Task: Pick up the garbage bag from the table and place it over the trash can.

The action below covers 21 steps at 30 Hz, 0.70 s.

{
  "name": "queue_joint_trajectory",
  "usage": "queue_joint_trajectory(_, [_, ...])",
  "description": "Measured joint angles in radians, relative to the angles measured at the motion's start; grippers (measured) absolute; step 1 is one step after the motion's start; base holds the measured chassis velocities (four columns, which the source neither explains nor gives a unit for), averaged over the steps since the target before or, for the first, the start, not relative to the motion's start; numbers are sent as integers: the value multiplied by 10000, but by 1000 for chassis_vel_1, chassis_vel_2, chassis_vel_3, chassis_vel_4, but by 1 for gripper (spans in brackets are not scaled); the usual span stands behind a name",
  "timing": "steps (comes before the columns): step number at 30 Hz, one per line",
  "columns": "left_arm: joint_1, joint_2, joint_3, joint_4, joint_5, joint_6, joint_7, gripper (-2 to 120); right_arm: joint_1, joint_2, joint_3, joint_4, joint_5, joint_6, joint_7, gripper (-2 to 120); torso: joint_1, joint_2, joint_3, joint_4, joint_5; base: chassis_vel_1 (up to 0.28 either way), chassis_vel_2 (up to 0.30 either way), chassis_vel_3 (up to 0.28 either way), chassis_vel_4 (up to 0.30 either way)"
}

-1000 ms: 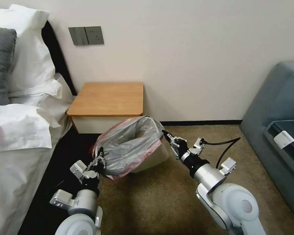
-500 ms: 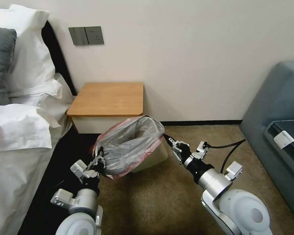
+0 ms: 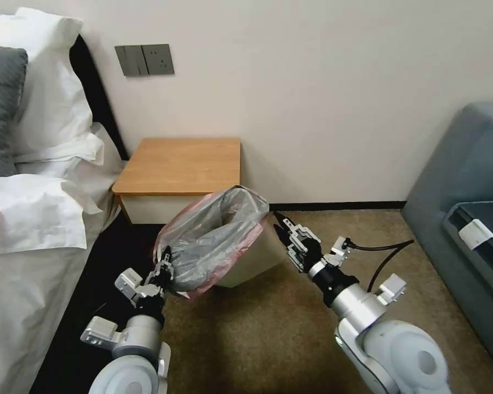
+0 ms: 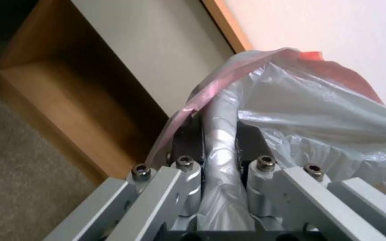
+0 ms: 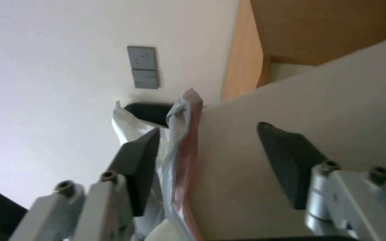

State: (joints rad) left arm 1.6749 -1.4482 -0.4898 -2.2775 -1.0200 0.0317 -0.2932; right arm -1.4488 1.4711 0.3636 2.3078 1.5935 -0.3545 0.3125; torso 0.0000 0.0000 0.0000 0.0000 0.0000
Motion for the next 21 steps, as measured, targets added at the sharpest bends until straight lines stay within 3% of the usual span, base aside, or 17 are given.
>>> queue_joint_trajectory(10, [12,-27,25,-7,68,8,2,9,320,318,-309,-374,-824,18,-356,97,0,0,0,0,0,0,0,0,0])
queue_joint_trajectory(12, [12,-29,34,23,120,9,9,9,348,353,-323,-375,-883,24,-380,99,0,0,0,1,-1,0,0,0,0])
queue_joint_trajectory(15, [12,-37,66,67,252,9,35,9,396,412,-358,-375,-931,46,-383,96,0,0,0,0,0,0,0,0,0])
queue_joint_trajectory(21, [10,-67,144,159,461,-21,108,9,420,466,-555,-375,-1083,82,-402,75,0,0,0,0,0,0,0,0,0])
